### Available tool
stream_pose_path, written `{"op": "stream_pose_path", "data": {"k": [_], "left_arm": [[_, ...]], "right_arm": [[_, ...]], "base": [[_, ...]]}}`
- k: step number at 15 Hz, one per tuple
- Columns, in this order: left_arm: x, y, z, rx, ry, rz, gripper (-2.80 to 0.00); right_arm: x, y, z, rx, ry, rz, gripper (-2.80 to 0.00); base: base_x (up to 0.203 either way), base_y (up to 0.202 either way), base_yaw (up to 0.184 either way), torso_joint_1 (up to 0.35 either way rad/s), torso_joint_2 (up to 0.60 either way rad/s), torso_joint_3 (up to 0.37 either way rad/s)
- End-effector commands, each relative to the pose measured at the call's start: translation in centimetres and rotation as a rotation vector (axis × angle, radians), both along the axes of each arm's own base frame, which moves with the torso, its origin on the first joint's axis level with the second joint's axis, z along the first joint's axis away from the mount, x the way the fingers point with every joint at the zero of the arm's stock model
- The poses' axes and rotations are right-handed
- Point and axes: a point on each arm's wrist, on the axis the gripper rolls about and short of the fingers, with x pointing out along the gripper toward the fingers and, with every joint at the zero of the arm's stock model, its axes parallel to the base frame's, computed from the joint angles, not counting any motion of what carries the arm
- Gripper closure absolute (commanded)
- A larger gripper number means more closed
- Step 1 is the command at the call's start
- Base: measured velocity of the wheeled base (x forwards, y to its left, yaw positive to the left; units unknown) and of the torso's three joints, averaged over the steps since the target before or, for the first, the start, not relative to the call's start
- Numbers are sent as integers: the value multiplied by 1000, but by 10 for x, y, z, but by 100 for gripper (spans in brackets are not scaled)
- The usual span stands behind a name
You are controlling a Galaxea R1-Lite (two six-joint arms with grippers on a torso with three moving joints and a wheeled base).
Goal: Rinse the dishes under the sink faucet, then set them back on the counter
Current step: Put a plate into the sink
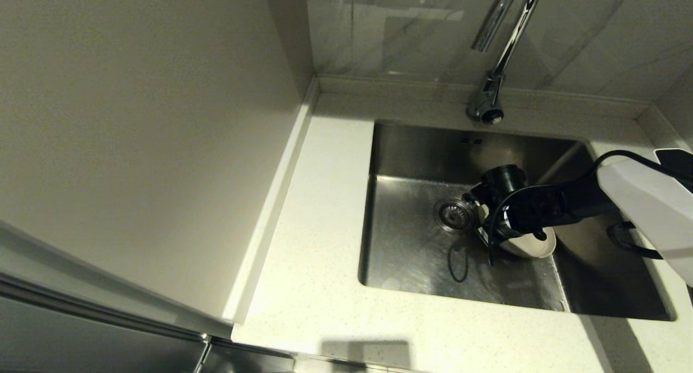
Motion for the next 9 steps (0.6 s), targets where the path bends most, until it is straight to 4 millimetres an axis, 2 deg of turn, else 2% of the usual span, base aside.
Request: {"op": "stream_pose_path", "data": {"k": [1, 4, 7, 9], "left_arm": [[0, 0, 0, -1, -3, 1, 0], [0, 0, 0, -1, -3, 1, 0], [0, 0, 0, -1, -3, 1, 0], [0, 0, 0, -1, -3, 1, 0]], "right_arm": [[-7, 0, 21, 3, -40, 2, -280], [-23, -3, 61, 19, -122, 3, -280], [-55, -7, 96, 31, -175, 2, -280], [-82, -11, 130, 53, -252, 3, -280]], "base": [[0, 0, 0, 0, 0, 0], [0, 0, 0, 0, 0, 0], [0, 0, 0, 0, 0, 0], [0, 0, 0, 0, 0, 0]]}}
